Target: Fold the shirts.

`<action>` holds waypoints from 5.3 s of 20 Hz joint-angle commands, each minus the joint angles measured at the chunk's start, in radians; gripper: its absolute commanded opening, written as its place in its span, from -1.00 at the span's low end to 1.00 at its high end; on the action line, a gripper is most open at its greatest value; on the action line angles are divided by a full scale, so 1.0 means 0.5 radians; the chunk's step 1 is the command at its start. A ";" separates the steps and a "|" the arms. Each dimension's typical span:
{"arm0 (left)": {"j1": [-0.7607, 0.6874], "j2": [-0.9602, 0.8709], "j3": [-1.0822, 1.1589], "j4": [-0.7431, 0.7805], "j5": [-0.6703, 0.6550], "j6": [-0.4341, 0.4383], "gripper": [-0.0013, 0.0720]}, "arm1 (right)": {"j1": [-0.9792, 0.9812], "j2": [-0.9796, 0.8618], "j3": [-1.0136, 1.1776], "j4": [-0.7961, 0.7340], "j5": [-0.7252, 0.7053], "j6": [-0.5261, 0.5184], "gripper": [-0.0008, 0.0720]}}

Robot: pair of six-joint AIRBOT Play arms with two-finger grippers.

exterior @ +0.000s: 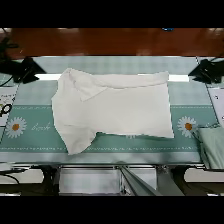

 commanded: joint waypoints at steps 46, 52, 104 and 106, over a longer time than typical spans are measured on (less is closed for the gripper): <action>0.218 0.205 -1.525 -0.208 0.363 0.591 -0.90 | -0.536 0.991 -2.102 0.031 -0.020 -0.056 0.14; 0.216 0.205 -1.524 -0.209 0.363 0.583 -0.90 | -0.278 0.669 -2.094 0.217 -0.286 -0.077 0.14; -0.689 0.152 -0.051 0.536 0.959 -0.461 -0.90 | 0.344 0.345 -0.257 0.201 -0.412 -0.242 -0.92; -0.672 -0.174 0.147 0.377 0.995 -0.460 -0.90 | 0.349 0.009 -0.153 0.231 -0.620 -0.240 -0.92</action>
